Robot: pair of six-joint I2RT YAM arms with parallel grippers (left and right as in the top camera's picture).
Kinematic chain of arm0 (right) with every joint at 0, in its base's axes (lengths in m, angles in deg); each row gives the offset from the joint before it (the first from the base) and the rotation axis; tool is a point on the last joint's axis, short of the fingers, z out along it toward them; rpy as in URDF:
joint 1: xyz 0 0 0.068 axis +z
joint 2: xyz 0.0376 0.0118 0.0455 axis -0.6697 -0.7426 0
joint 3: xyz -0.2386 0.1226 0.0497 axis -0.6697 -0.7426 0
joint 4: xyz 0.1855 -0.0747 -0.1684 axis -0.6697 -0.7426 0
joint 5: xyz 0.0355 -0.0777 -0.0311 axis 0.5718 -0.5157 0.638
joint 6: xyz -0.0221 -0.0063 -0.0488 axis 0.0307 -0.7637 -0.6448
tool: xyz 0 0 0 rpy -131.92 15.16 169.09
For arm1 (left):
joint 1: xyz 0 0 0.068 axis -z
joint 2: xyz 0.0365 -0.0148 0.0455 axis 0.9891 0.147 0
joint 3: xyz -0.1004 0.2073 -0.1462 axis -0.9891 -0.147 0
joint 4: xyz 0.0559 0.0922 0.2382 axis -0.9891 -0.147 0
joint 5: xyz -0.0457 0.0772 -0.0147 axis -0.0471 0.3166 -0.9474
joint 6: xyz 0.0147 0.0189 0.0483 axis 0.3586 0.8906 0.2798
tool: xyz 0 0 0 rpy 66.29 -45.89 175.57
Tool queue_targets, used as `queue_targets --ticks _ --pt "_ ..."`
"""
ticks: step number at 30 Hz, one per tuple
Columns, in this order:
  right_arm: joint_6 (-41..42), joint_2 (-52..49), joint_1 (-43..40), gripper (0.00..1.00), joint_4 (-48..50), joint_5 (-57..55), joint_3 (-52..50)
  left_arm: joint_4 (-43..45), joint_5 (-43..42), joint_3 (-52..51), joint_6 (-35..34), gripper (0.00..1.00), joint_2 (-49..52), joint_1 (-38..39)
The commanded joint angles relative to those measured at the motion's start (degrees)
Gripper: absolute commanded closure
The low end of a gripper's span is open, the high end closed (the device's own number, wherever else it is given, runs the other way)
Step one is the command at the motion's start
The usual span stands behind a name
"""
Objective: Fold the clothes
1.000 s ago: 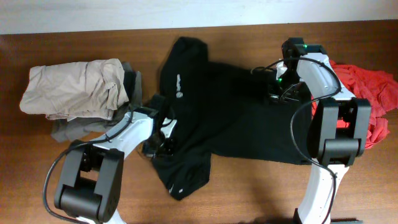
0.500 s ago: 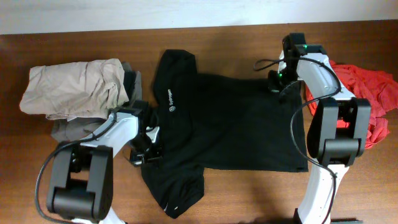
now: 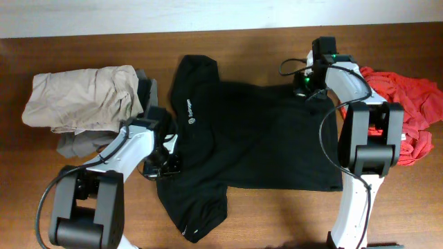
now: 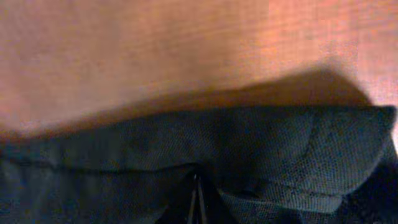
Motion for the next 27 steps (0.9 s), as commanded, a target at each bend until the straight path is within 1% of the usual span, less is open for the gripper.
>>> queue_targets --ticks 1,3,7,11,13,16,19,22,23,25,26,27 --pt "0.61 -3.8 -0.15 0.95 6.45 -1.2 -0.31 -1.14 1.62 -0.11 1.4 0.99 -0.96 1.51" --pt "0.61 -3.8 -0.44 0.95 11.08 -3.34 -0.31 -2.25 1.64 -0.98 1.4 0.99 -0.96 1.95" --pt "0.63 -3.8 -1.38 0.95 17.73 -4.02 -0.31 -3.54 1.66 -3.98 1.4 1.0 -0.96 1.97" --pt "0.61 -3.8 -2.67 0.95 22.51 -4.02 -0.11 -3.93 1.62 -4.11 1.38 1.0 -1.03 1.81" --pt "0.63 -3.76 -3.3 0.94 22.16 -3.72 1.16 -3.63 1.92 -4.11 1.4 1.0 -1.03 1.81" --pt "0.52 -3.26 -4.37 0.93 17.79 -2.95 4.66 -2.43 3.13 -4.09 1.4 0.99 -1.03 1.81" --pt "-0.04 -1.68 -5.57 0.87 10.03 -0.55 9.7 -0.57 3.1 -3.87 1.42 1.0 -1.03 1.81" --pt "-0.04 0.44 -6.62 0.77 -0.66 2.58 15.32 -0.35 3.1 -1.79 1.46 1.0 -1.03 1.81" --pt "-0.07 1.22 -6.97 0.75 -5.14 3.63 17.62 -0.63 3.08 -0.33 2.03 1.0 -1.05 1.81" --pt "-0.59 2.54 -7.34 0.73 -13.46 4.02 22.25 -1.79 3.1 3.52 3.54 0.99 -1.09 1.81" --pt "-2.16 3.39 -7.52 0.73 -18.23 4.0 24.96 -2.99 3.13 6.67 4.13 0.99 -1.14 1.81" --pt "-3.34 4.15 -7.61 0.73 -21.73 4.0 27.08 -4.11 3.13 9.7 5.11 0.97 -1.16 1.81"
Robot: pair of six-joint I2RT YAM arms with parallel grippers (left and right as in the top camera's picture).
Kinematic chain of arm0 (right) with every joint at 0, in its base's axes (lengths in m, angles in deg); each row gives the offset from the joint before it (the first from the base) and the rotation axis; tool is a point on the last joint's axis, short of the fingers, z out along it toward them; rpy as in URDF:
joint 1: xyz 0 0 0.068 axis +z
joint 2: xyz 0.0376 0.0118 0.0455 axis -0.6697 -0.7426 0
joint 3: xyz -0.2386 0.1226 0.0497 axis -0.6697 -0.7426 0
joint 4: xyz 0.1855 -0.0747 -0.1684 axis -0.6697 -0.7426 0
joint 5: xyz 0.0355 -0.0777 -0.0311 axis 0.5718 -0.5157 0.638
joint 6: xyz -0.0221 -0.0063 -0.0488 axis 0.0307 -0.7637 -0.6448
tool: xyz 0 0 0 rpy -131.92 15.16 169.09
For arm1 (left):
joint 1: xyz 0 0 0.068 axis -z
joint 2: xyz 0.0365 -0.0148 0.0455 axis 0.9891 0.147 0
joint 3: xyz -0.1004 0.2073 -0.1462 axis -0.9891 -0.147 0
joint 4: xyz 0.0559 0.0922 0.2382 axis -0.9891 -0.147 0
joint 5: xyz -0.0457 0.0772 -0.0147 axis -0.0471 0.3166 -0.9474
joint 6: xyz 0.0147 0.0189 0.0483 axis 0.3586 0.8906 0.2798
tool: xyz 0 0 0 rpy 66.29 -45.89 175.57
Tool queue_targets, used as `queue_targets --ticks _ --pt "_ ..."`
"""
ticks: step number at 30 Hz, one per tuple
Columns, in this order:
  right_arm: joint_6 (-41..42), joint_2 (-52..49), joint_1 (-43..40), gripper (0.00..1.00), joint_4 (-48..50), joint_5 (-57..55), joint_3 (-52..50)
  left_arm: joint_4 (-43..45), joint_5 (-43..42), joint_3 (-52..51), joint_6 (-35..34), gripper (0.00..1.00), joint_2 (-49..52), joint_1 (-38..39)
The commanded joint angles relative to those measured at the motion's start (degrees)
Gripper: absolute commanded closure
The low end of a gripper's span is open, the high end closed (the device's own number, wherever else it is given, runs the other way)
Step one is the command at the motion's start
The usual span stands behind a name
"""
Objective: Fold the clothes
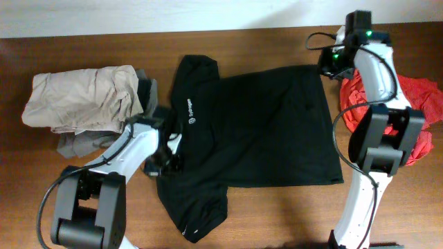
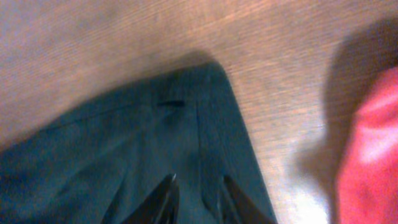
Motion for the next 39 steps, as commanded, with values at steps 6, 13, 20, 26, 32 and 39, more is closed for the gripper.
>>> queue_targets --ticks 6,13,20,26,32,39 --pt "-3.85 11.74 -0.5 0.69 -21.77 -1.57 15.69 -6.84 5.49 26.12 6.29 0.85 -1.07 -0.13" --pt "-3.63 24.35 -0.48 0.7 -28.46 -5.86 16.04 -6.8 9.81 37.9 7.78 0.78 -1.07 -0.13" --pt "-3.17 41.27 0.7 0.69 -34.8 -5.9 16.0 -13.09 12.66 45.44 10.84 0.88 -3.43 -0.11" --pt "3.56 51.71 4.92 0.58 -36.79 -14.4 6.84 -9.75 16.61 45.05 10.97 0.52 -4.87 -0.26" --pt "6.32 52.7 5.09 0.48 -28.83 -8.7 -21.07 -3.65 16.26 43.5 10.97 0.37 -1.55 -0.24" --pt "3.69 45.94 3.85 0.21 -6.38 -0.44 -52.43 -1.42 16.09 43.41 10.99 0.3 5.51 -0.26"
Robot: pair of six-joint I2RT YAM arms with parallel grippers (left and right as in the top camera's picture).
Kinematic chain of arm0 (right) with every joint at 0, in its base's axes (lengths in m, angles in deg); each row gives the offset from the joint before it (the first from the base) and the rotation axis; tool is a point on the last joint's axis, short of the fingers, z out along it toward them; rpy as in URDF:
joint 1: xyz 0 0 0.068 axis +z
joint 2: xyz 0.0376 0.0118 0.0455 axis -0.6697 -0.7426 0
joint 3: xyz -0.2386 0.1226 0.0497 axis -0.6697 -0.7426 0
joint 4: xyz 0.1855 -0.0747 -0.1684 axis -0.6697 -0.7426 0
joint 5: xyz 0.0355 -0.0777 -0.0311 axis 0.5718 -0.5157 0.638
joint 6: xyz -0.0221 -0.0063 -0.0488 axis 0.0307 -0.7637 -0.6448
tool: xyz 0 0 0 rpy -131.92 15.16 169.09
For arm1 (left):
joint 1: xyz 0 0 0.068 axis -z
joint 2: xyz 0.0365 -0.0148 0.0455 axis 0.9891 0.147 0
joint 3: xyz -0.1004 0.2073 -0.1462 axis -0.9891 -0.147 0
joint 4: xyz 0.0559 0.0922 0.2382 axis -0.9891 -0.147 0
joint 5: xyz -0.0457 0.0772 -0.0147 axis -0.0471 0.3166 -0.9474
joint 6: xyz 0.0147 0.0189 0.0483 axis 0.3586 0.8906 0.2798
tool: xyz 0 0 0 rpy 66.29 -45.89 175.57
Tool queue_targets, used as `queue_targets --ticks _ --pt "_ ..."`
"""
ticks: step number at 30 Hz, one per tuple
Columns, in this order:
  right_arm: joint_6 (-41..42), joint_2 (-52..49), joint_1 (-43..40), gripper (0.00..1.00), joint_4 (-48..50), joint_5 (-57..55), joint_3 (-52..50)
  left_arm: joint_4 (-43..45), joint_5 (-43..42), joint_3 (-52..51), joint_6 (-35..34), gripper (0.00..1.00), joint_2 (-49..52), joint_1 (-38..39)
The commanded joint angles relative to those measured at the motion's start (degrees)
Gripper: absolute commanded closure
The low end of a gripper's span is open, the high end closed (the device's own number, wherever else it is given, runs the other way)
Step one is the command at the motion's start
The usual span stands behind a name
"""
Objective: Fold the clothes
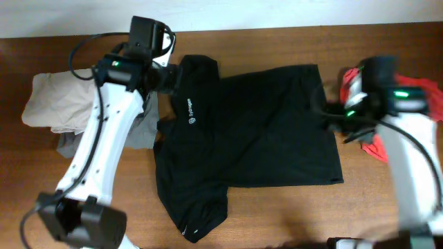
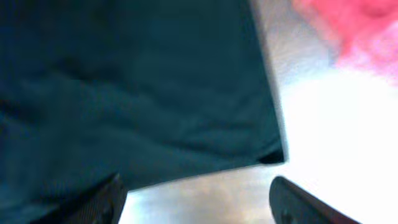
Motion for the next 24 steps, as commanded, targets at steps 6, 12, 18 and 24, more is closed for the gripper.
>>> queue_targets --ticks 6,12,18,24 --pt "-1.36 -13.38 -3.87 0.31 14.6 3.3 -10.23 3.21 -4.26 -0.57 0.52 0.44 13.55 -0.22" --pt "-1.36 -18.05 -4.0 0.3 19.37 -0.55 -10.97 5.64 -7.61 -0.59 0.5 0.49 19.26 -0.2" --pt "-0.7 -20.28 -3.96 0.42 20.17 -0.61 -12.66 7.45 -8.26 -0.59 0.55 0.49 21.24 -0.22" --pt "0.96 -20.28 -3.91 0.68 20.81 -1.51 -16.15 9.38 -8.24 -0.66 0.55 0.5 23.04 -0.2"
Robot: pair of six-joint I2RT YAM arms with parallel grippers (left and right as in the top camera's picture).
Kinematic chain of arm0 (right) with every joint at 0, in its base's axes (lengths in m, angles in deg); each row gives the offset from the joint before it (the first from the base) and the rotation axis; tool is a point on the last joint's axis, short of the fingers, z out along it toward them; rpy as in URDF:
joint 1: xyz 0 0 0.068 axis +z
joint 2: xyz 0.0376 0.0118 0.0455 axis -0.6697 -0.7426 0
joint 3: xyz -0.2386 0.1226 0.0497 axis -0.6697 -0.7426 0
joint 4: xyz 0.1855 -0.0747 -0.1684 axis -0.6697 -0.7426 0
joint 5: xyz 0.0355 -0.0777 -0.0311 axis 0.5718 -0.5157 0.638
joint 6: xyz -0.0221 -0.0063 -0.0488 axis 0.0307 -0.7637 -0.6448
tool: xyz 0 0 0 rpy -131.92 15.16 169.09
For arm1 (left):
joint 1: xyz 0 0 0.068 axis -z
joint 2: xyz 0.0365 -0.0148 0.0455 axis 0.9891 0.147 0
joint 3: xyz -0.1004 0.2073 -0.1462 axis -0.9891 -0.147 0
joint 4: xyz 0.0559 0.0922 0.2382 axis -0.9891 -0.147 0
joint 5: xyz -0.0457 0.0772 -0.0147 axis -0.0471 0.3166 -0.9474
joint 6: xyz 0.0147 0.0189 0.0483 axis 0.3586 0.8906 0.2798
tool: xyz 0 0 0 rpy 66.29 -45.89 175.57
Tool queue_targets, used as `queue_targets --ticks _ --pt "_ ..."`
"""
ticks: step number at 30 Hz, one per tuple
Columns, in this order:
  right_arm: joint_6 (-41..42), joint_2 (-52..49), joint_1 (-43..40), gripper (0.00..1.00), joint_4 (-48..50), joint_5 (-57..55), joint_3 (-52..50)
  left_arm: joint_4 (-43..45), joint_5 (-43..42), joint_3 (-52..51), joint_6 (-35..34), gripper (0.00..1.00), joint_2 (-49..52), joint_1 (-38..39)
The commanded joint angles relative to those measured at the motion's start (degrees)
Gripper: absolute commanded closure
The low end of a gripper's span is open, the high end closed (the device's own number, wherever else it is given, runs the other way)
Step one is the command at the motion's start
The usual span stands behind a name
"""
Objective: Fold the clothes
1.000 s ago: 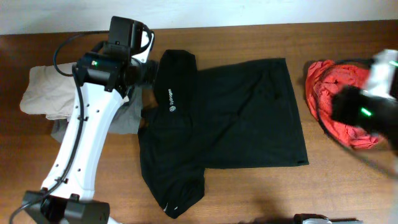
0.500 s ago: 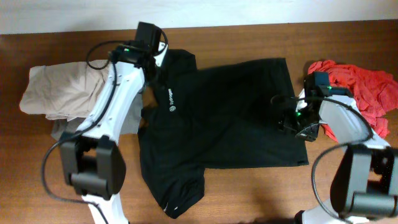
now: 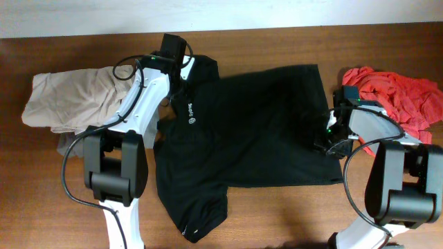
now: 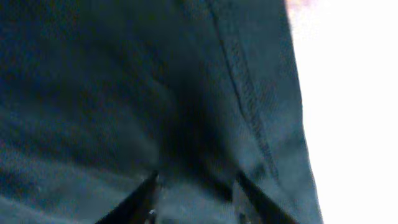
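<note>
A black T-shirt [image 3: 256,124] lies spread flat across the table's middle, with a small white logo [image 3: 190,119] on its left part. My left gripper [image 3: 181,63] is at the shirt's far left sleeve; the wrist hides its fingers. My right gripper [image 3: 331,143] rests on the shirt's right hem, near the lower right corner. In the right wrist view the right gripper [image 4: 196,190] stands open, its two dark fingers [image 4: 140,200] apart over black cloth, with the stitched hem [image 4: 245,93] running beside them.
A crumpled red garment [image 3: 398,97] lies at the right, close to my right arm. At the left a beige garment [image 3: 76,97] sits bunched on top of a grey one [image 3: 69,144]. The table's wooden far edge [image 3: 277,31] meets a white wall.
My right gripper has moved from beside the shirt's right edge nearer along it onto the hem, fingers closer together. My left gripper has moved a little right and farther, onto the far sleeve.
First my right gripper was shut on the bunched far right corner while the left sat at the shirt's left side. Then that corner lay flat and the right gripper was open. Later the left was at the far sleeve and the right along the right hem, as now.
</note>
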Motion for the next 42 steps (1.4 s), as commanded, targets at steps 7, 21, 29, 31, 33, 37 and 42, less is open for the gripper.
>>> queue_targets --ticks 7,21,29,31,33,37,42 --pt "5.29 -0.57 -0.09 0.96 -0.66 -5.09 -5.66 1.09 -1.03 -0.48 0.52 0.54 5.29 -0.2" --pt "17.0 0.94 -0.13 0.96 -12.07 -18.73 -4.66 1.11 -0.98 -0.48 0.57 0.57 9.07 -0.22" --pt "9.68 1.88 -0.5 0.85 -9.64 -13.66 1.27 -0.39 -1.03 1.66 2.89 0.57 8.94 -1.27" --pt "7.26 3.56 -0.46 0.76 -10.34 -10.29 5.14 -1.46 -1.03 3.06 2.86 0.56 8.72 -1.6" --pt "7.28 5.4 -0.46 0.62 -11.32 -8.96 9.22 -2.71 -1.03 4.31 2.86 0.56 8.52 -1.73" --pt "6.56 6.75 -0.46 0.5 -10.67 -5.22 17.79 -4.09 -1.31 5.55 2.86 0.56 8.5 -1.46" --pt "3.82 5.03 -0.46 0.46 -2.01 0.07 19.41 -2.21 -6.99 5.55 2.89 0.56 8.5 -0.48"
